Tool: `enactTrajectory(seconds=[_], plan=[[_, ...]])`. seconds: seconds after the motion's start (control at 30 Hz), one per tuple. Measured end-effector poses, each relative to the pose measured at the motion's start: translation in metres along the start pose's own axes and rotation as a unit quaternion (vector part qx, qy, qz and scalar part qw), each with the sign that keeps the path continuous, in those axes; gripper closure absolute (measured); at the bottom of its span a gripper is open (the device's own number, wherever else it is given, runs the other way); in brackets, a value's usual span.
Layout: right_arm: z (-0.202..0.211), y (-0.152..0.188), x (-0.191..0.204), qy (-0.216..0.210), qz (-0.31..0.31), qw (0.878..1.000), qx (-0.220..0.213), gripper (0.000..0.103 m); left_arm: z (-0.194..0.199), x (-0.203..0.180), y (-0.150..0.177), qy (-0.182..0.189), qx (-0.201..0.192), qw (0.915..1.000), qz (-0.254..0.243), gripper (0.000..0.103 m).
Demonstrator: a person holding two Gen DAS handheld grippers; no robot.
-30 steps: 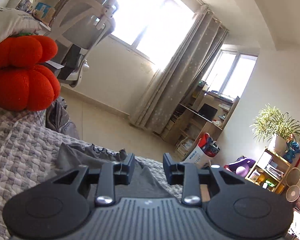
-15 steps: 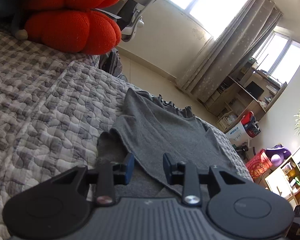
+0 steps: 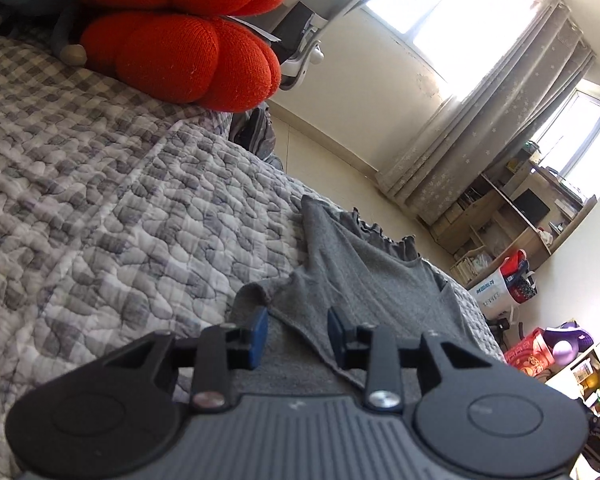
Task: Fold clothes
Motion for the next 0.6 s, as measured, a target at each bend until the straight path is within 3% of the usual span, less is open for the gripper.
enactTrajectory(seconds=[0.17, 0.6], plan=[[-0.008, 0.002, -0.008, 0.008, -0.015, 1.0, 0.016, 0.098, -0.004, -0.01, 0.003, 0.014, 0.011, 0.9998, 0.0, 0.069], [-0.006, 0.014, -0.027, 0.008, -0.039, 0.998, 0.046, 0.088, -0.001, 0.0, -0.021, -0.049, -0.014, 0.9976, -0.046, 0.067]])
Point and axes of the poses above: each gripper's, at about its wrist camera, not at the fingertips, and z roughly against the way its jaws point, x to its left, y to its underside, the point moved 5 cm from there along -z, roughly the way its jaws point, and after that the axes turned 3 degrees about x, right-handed, at the moved point
